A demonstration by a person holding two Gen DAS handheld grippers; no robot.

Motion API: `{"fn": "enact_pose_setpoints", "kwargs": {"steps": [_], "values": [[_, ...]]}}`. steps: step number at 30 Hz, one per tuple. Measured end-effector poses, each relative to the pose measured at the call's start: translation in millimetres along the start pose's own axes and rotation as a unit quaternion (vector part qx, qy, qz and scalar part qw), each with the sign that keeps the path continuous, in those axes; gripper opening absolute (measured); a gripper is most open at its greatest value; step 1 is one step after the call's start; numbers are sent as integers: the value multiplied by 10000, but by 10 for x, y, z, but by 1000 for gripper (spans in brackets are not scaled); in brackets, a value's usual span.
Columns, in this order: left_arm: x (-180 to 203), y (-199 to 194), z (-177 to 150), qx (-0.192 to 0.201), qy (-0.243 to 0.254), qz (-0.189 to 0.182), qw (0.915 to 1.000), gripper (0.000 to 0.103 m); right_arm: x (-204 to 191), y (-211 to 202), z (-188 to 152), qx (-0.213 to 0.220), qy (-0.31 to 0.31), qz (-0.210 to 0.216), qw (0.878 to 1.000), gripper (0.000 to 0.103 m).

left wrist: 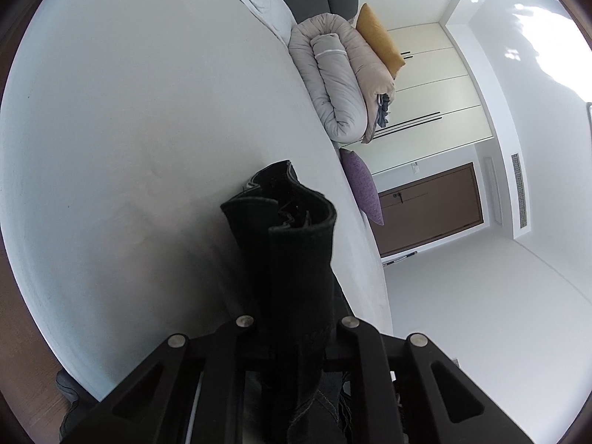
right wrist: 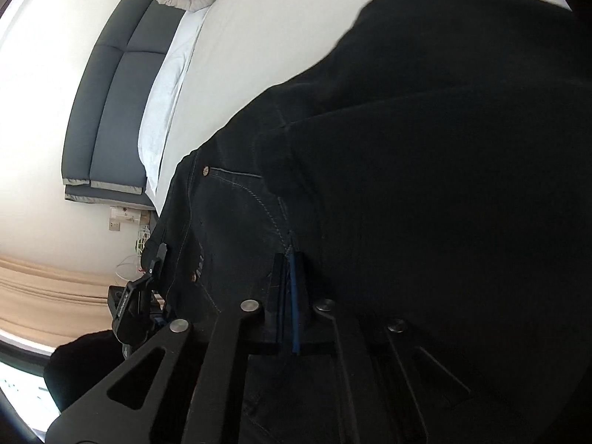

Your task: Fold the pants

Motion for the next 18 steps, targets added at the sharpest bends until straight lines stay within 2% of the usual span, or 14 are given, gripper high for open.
{"fn": "enact_pose_setpoints", "kwargs": {"steps": [2,5,8,10,12,14,15,16,18], "values": [[70,13,-3,14,164,13,9999,14,61,-4,-10,26,69,57,10000,0],[308,-3,-46,54,739,29,9972,14,18,15,-37,138,-138,-133,9997,0],[757,-31,-171,28,1672,-30,9859,13,53,31,-50,261,-162,-31,9995,0],[1131,-60,-324,-35,2360,-170,9716,13,62,-58,-63,350,-151,192,9991,0],[1514,-73,-569,-143,3097,-312,9502,13,97,-233,-70,551,40,436,9975,12],[1822,-59,-897,-313,3766,-422,9249,13,162,-518,-64,833,269,829,9927,46],[1965,-39,-1117,-429,4148,-488,9076,13,239,-719,-57,1048,494,1087,9873,77],[2077,-11,-1346,-546,4500,-529,8898,13,319,-911,-43,1269,707,1283,9810,87],[2192,50,-1760,-780,4998,-560,8608,13,488,-1266,-12,1553,926,1494,9721,88]]}}
Point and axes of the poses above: each gripper's, at about its wrist camera, not at the fingertips, and y roughly the way its jaws point, x to its right, z to its top, the point moved 2 cm from there along y, roughly the way its jaws point, and after that the axes turned 12 degrees about x, right-handed, at the moved point
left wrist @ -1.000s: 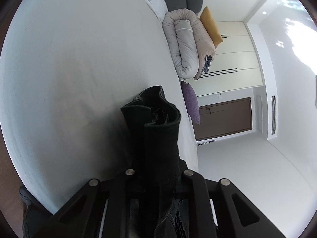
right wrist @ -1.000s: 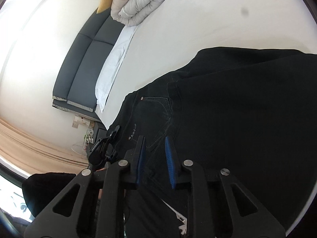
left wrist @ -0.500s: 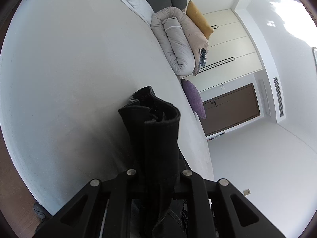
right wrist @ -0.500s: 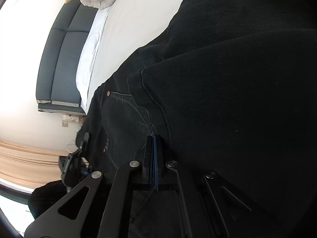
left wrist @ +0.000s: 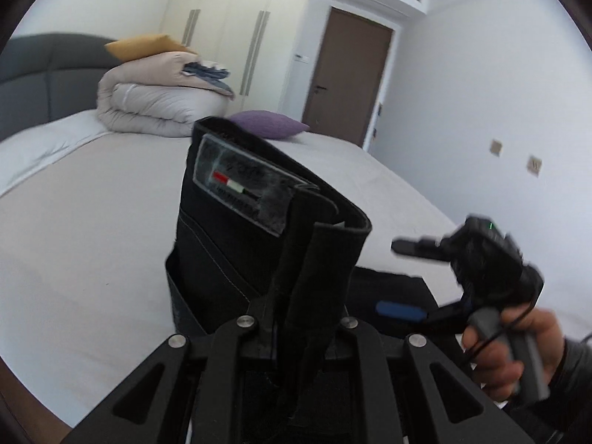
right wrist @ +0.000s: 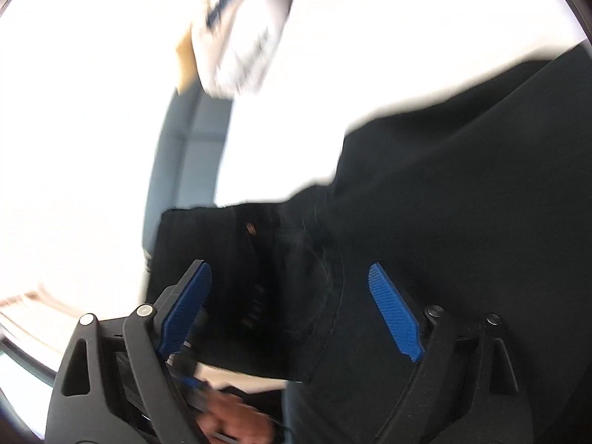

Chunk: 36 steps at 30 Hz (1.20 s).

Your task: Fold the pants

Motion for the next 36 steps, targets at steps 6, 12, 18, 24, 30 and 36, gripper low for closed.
{"fn": "enact_pose_setpoints", "kwargs": {"steps": [6,12,18,24,30,36], "values": [[873,336,-570,-735,1225,-309,9893,13,220,-543,151,-53,95,-72,9999,88],[1357,310,-919,-929,2274,-326,9688,13,370,-519,196,-164,46,-438,9989,86],[1423,276,-937,-854,2638,-202,9606,13,497,-300,229,-416,-83,-974,9943,30],[1522,256,-949,-851,2795,-328,9558,13,381,-290,196,-257,-537,-1141,9917,16],[1748,258,-990,-842,2971,-500,9498,13,361,-627,363,-106,-718,-1128,9910,15],[1908,238,-1102,-935,3080,-590,9449,13,466,-810,406,15,-822,-1160,9898,15]]}}
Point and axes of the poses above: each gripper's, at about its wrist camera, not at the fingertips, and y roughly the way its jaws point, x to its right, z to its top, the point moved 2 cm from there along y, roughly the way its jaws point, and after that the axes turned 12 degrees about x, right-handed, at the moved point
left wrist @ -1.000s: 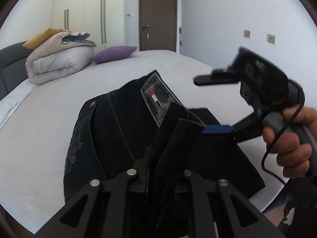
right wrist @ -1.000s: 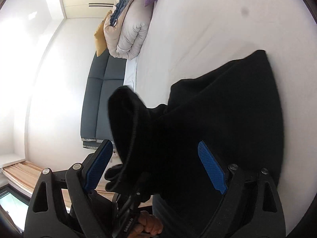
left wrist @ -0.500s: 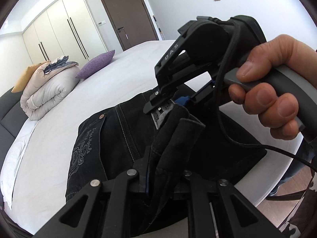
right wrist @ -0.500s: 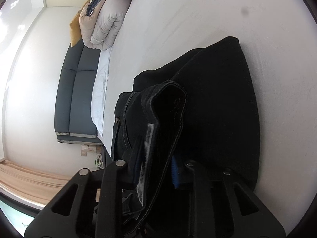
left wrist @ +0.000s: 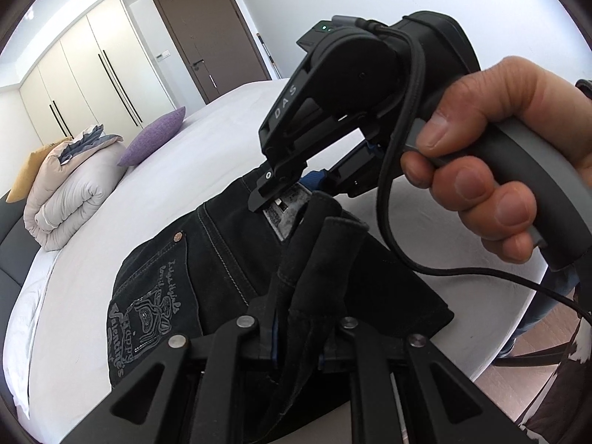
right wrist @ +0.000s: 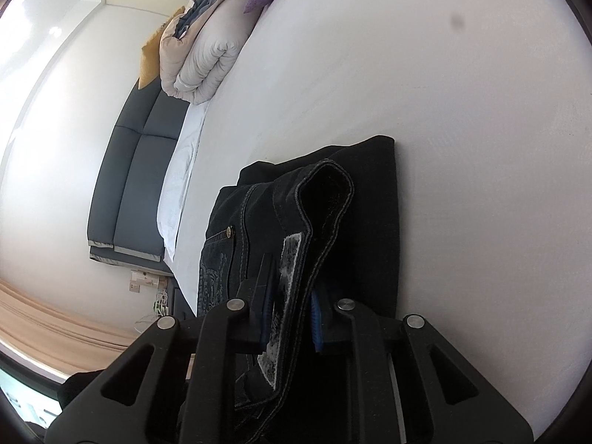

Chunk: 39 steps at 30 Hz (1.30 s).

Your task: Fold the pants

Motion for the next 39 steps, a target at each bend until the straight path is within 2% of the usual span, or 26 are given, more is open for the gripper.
{"fn": "enact_pose_setpoints", "kwargs": {"steps": [1,6,10,14,16,17,18,19,20,21,22,23,25,26,27,28,30,31,33,34,35,36,39], "values": [[-104,58,21,-5,-8,-10,10000,14,15,-11,-3,21,-15,-3,10000,15],[-5,-20,-18,17,62,-106,9999,14,48,-116,-46,131,-144,-40,9998,15],[-136,44,-81,-13,21,-166,9999,14,129,-125,-65,187,-170,-131,9996,15],[-209,90,-155,9,-207,-206,9996,21,266,-55,-74,219,29,38,9997,15],[-295,70,-156,-10,-435,-275,9987,32,277,-82,-64,224,146,85,9996,17],[-363,40,-150,-26,-604,-342,9976,48,282,-109,-55,228,199,57,9995,18],[-428,-4,-137,-9,-747,-416,9963,70,281,-142,-46,254,241,34,9994,21],[-502,-73,-123,56,-900,-495,9947,80,277,-195,-32,301,257,-9,9992,24],[-596,-183,-112,200,-1079,-564,9924,96,272,-273,-12,398,228,-96,9989,26],[-679,-279,-106,324,-1196,-567,9907,100,260,-348,6,506,197,-205,9983,33],[-759,-366,-105,411,-1303,-565,9890,100,255,-438,25,632,184,-340,9972,45],[-848,-433,-112,437,-1433,-606,9869,100,241,-535,41,764,195,-382,9962,46],[-1067,-509,-155,460,-1783,-741,9801,96,119,-663,43,800,112,-100,9967,45],[-1212,-514,-187,433,-1998,-740,9761,86,29,-692,20,759,1,-10,9971,43],[-1376,-490,-224,370,-2219,-725,9717,72,-76,-689,-27,674,-153,76,9976,36],[-1517,-452,-250,315,-2400,-735,9675,63,-158,-659,-87,534,-262,119,9982,26],[-1857,-331,-302,184,-2757,-732,9583,35,-246,-563,-222,261,-354,70,9990,15],[-1999,-267,-319,139,-2889,-760,9542,31,-250,-506,-291,132,-320,86,9994,12],[-2256,-52,-351,-35,-3131,-888,9456,10,-217,-395,-427,-92,-249,60,9996,12],[-2344,38,-357,-153,-3189,-881,9436,4,-178,-338,-480,-187,-258,-89,9995,12],[-2425,126,-372,-251,-3262,-940,9403,4,-119,-291,-517,-273,-234,-234,9991,9],[-2514,238,-388,-354,-3357,-1078,9351,4,-55,-273,-533,-302,-181,-300,9989,0],[-2713,537,-445,-595,-3533,-1230,9255,4,108,-267,-530,-285,0,-125,9995,0]]}}
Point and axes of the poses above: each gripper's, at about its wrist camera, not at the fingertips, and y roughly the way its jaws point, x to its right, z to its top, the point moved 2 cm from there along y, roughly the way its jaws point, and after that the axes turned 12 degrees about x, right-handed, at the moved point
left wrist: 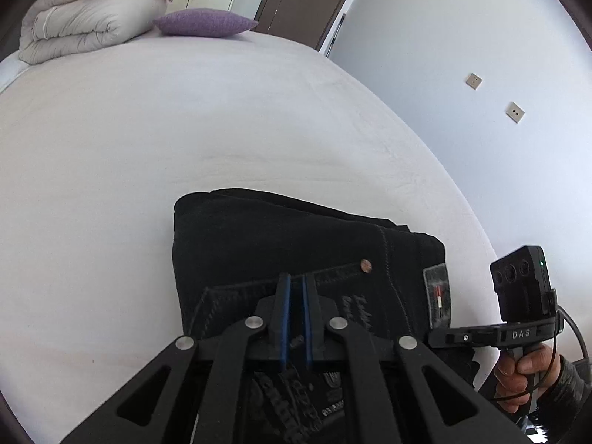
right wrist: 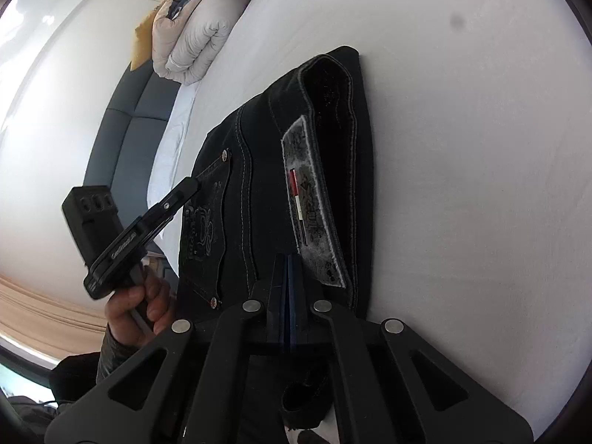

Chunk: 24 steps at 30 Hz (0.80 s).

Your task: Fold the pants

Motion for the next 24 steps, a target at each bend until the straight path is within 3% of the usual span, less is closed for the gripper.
{"fn": "enact_pose_setpoints", "kwargs": {"steps": [3,6,12,16,20,24], "values": [[-197,187,108,-233,-348,-259,9988,4,13,18,-30,67,-71,53,9999,0],[-239,183,-2,-284,-319,-373,9984,4,23,46,-57,105,-106,76,9999,0],[-208,-255,-528,-141,-257,-479,9984,1,-28,71,-76,168,-233,76,9996,0],[-59,-572,-814,1,127,-413,9991,1,-15,65,-85,233,-313,57,9992,0],[46,-770,-1071,79,325,-357,9988,1,-77,-20,-151,332,-287,80,9990,0],[39,-800,-1217,65,328,-359,9988,1,-241,-213,-309,347,-671,97,9971,0]]}}
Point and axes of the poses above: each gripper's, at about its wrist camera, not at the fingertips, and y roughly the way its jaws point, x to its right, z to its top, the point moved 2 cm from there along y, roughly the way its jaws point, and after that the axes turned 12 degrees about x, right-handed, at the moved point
